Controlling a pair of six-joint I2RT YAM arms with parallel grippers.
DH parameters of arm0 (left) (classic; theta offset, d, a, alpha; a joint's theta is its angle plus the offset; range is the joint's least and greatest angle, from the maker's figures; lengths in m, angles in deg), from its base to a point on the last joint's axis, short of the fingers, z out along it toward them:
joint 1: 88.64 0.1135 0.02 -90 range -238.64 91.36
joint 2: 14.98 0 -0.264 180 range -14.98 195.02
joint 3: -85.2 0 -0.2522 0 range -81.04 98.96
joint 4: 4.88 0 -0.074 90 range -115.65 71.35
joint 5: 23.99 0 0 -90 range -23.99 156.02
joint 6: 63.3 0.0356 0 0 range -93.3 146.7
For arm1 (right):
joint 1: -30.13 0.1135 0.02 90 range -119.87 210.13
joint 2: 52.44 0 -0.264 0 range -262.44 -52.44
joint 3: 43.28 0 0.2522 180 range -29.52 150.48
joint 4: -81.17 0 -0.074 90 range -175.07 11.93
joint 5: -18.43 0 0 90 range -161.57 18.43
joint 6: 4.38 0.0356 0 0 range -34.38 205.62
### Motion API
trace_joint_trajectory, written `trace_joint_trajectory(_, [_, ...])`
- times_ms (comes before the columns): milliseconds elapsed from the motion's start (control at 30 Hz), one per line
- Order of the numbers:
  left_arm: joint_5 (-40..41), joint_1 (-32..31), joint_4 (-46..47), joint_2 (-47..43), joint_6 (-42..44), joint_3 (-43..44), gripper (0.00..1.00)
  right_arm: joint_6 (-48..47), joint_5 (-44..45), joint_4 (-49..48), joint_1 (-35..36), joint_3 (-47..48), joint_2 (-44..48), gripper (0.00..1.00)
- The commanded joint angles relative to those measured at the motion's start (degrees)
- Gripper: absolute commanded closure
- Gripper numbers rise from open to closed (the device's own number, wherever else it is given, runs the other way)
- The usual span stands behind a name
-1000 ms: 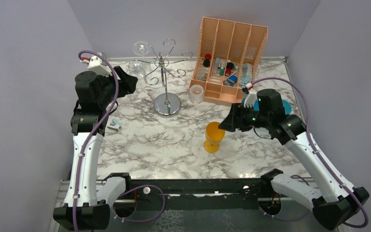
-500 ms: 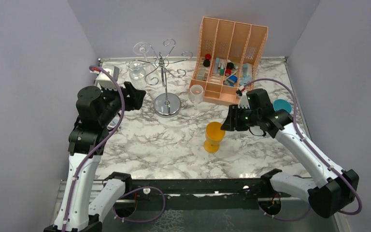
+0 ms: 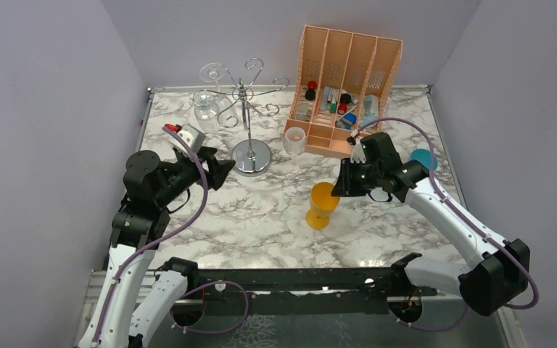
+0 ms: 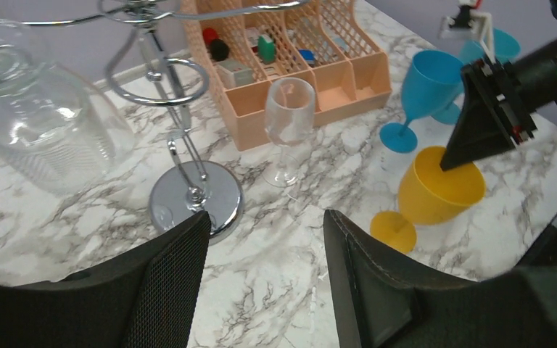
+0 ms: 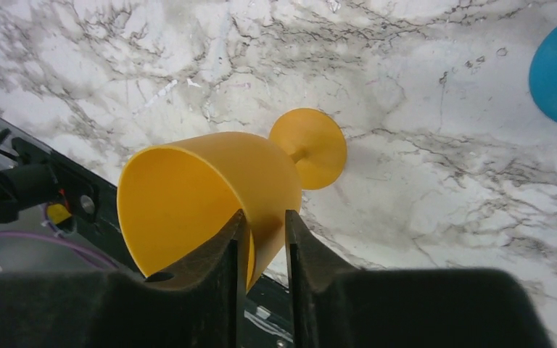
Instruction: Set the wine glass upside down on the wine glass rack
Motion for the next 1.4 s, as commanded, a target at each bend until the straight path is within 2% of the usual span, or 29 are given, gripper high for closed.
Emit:
trace_joint_trajectory(0, [-15.3, -0.9, 10.2, -2.2, 6.7, -4.5, 0.38, -1.2, 1.6, 0.7, 0.3, 2.7, 0.2, 0.81])
trace_joint_trajectory(133, [-27.3, -0.9, 12.3, -2.1, 14.4, -6.1, 0.39, 0.9, -5.7, -0.8, 0.3, 3.8, 3.0, 0.98])
trace_joint_trajectory(233, [-32.6, -0.9, 12.7, -2.5, 22.5, -7.3, 0.41, 2.5, -9.3, -0.9, 0.3, 5.2, 4.4, 0.99])
trace_joint_trajectory(400, [-36.5, -0.9, 13.7, -3.7, 29.3, -8.5, 0.41, 5.1, -16.5, -2.1, 0.3, 6.9, 6.9, 0.99])
trace_joint_trajectory(700, [-43.8, -0.9, 13.8, -9.7, 40.2, -11.8, 0.37, 11.2, -20.2, -6.8, 0.3, 13.2, 10.2, 0.99])
trace_joint_trajectory(933, [-51.3, -1.0, 11.2, -12.1, 45.3, -14.2, 0.37, 18.6, -28.5, -14.0, 0.3, 15.3, 11.4, 0.99])
trace_joint_trajectory(1133, [-53.2, -0.9, 10.3, -11.3, 46.9, -13.7, 0.38, 16.9, -29.0, -12.2, 0.3, 16.5, 11.9, 0.99])
trace_joint_trajectory(1367, [-57.6, -0.9, 10.2, -8.9, 47.5, -13.9, 0.40, 16.9, -35.0, -14.6, 0.3, 14.9, 10.5, 0.99])
